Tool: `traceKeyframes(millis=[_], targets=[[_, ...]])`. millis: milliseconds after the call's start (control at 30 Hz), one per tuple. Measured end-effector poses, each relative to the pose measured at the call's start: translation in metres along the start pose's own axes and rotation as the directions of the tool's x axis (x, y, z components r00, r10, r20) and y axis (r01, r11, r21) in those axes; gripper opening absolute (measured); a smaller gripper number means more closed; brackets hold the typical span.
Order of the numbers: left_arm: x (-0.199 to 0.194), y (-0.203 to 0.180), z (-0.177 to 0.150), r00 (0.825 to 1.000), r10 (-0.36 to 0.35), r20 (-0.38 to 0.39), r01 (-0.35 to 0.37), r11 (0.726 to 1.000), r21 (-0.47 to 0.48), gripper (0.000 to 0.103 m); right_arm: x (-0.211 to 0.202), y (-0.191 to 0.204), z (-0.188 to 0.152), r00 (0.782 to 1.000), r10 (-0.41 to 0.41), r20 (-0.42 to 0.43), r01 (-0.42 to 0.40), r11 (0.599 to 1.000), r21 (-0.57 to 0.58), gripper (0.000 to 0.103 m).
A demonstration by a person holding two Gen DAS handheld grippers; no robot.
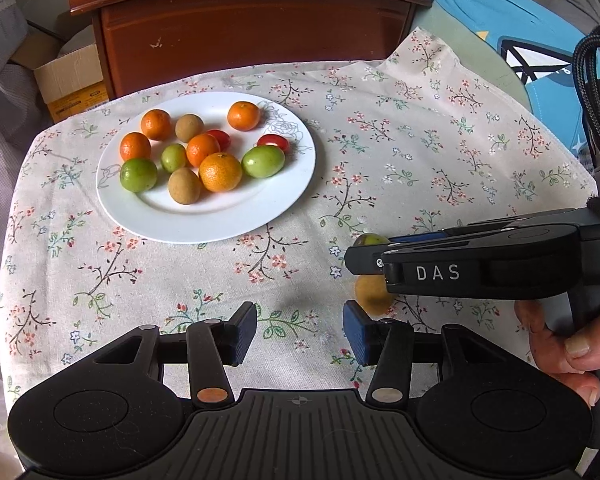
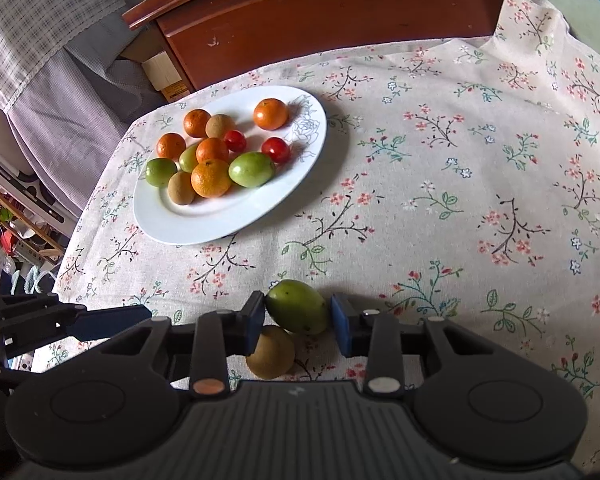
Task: Organize fruits
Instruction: 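Close the left tool on the brown kiwi while the right tool grasps the green lime, then carry the kiwi in the left tool to the plate while the right tool carries the lime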
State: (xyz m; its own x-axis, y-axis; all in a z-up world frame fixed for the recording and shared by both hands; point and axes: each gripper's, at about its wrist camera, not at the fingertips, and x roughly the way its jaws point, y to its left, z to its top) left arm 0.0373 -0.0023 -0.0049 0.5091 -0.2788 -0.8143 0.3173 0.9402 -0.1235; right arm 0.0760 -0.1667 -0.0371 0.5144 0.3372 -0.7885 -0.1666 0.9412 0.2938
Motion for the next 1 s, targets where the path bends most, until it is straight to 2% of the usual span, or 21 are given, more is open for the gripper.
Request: traceKeyframes(millis=[133, 300, 567, 867, 933, 1000], targets=[[0.002, -0.01, -0.001, 0.999, -0.047, 0.024, 0.046, 0.999, 0.022, 0.047, -0.01, -0.006, 0.003, 1.0, -0.003, 0.027, 0.003, 1.0, 0.021, 0.036], [0.011, -0.022, -0.002, 0.997, -0.07, 0.039, 0.068, 0.997, 0.044, 0.047, -0.017, -0.02, 0.002, 0.999, -0.032, 0.027, 0.031, 0.998, 0.06, 0.036], [0.022, -0.034, -0.005, 0.995, -0.078, 0.058, 0.073, 0.994, 0.079, 0.044, -0.023, -0.033, -0.005, 0.999, -0.045, 0.01, 0.045, 0.997, 0.069, 0.036], [0.033, -0.041, -0.007, 0.997, -0.046, 0.065, 0.038, 0.992, 0.117, 0.041, -0.024, -0.036, -0.009, 0.999, -0.046, -0.004, 0.046, 0.996, 0.071, 0.036], [0.034, -0.042, -0.007, 0.997, -0.053, 0.062, 0.046, 0.991, 0.123, 0.029, -0.024, -0.035, -0.009, 0.999, -0.046, -0.005, 0.046, 0.997, 0.069, 0.036], [0.033, -0.041, -0.007, 0.996, -0.056, 0.063, 0.048, 0.992, 0.12, 0.026, -0.024, -0.035, -0.009, 0.999, -0.047, -0.005, 0.048, 0.996, 0.07, 0.036]])
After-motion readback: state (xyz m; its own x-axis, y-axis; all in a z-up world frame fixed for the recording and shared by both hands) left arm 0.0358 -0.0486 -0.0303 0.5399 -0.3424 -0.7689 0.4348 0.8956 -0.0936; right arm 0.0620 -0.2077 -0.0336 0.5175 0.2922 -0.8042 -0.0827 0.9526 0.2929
